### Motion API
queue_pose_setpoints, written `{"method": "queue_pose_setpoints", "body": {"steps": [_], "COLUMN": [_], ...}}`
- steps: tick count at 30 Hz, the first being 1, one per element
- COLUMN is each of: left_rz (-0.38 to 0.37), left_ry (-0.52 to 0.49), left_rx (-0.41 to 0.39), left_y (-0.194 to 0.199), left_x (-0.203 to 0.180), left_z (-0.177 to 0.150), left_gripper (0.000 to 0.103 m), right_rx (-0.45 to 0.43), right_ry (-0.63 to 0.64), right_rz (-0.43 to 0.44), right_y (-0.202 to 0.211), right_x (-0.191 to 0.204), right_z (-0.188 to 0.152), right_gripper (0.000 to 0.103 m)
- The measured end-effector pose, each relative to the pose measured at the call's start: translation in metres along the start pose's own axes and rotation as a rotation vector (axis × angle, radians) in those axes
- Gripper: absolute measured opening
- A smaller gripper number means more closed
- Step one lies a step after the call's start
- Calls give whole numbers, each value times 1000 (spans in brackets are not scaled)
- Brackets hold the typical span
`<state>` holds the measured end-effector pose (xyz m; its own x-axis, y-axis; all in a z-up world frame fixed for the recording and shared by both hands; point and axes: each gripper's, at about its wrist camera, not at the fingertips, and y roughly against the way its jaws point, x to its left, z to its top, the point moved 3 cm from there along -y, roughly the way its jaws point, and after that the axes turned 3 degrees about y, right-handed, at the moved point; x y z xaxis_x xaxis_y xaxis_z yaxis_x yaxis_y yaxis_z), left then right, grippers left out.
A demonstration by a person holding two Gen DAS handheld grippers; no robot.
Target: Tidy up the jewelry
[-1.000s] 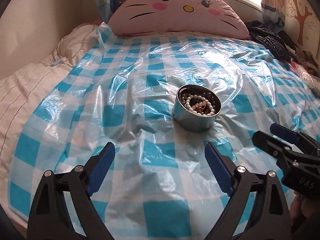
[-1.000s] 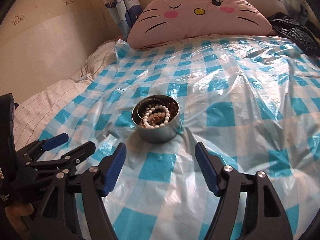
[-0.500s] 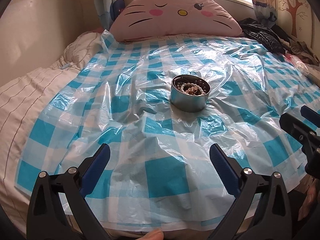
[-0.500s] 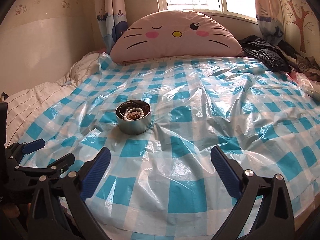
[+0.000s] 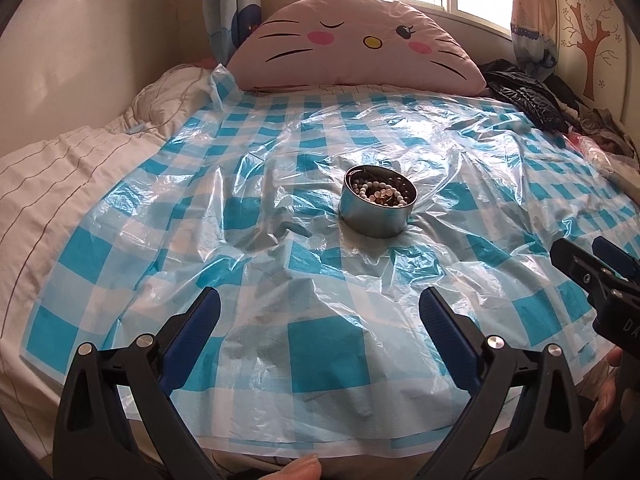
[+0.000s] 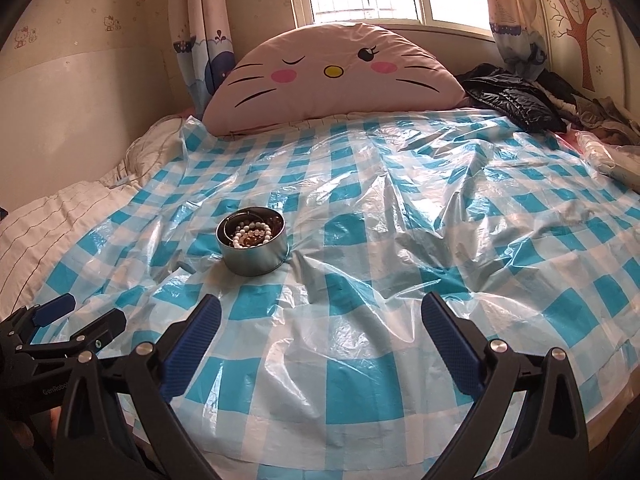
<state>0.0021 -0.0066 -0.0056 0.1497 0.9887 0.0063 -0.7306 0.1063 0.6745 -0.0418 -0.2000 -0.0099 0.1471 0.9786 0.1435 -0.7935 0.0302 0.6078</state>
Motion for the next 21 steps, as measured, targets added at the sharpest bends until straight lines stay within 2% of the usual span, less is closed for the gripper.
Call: {"method": "queue_pose_setpoints", "body": {"steps": [21], "left_rz": [23], "left_ry": [5], "left_rx": [10], "left_y": [-3], "left_x": [3], "left_z": [2], "left_gripper": [96], "right_rx": [-3], "right_ry": [9], "right_rz": [-7], "right_y": [0], "right_x": [0], "right_z": [0], "right_gripper": [96]}}
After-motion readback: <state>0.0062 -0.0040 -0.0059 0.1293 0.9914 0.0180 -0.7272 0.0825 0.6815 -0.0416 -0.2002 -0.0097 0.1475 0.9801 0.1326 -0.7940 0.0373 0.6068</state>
